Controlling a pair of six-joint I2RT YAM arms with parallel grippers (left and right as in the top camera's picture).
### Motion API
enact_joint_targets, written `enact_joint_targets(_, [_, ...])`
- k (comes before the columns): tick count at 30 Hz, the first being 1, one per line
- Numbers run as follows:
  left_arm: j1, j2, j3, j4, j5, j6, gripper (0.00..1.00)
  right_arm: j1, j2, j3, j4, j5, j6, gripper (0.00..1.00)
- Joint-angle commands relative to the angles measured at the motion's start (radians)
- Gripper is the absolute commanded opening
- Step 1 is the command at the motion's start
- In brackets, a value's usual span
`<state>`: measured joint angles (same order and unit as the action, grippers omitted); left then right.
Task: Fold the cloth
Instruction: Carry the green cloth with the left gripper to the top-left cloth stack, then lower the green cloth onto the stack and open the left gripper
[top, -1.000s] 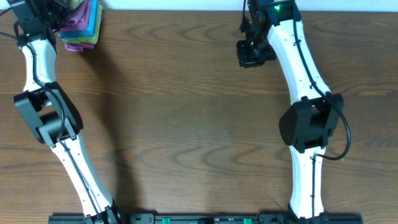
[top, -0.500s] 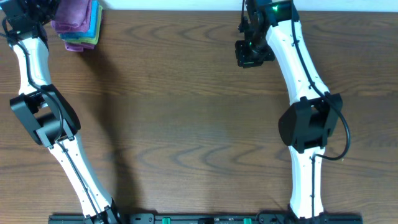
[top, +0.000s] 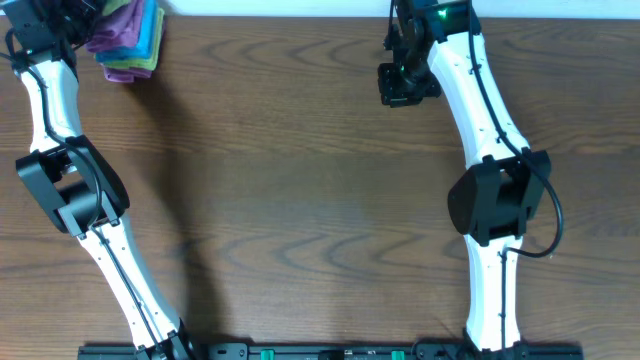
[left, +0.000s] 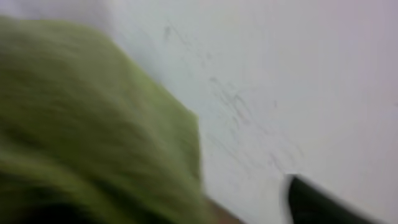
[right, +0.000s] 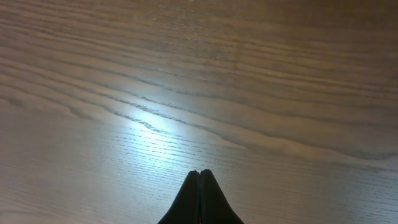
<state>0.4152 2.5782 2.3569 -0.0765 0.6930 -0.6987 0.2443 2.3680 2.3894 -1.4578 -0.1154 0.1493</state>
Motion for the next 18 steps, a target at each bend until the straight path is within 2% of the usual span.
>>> enact_joint_targets(1, [0.000,-0.006,0.020,-0.003,0.041,0.018,0.95,0.013,-0.008,0.019,0.001,0.003,0.012,0.01])
enact_joint_targets(18, [-0.026,-0.007,0.020,-0.133,0.217,-0.023,0.95,0.013,-0.008,0.019,0.032,-0.024,0.022,0.01])
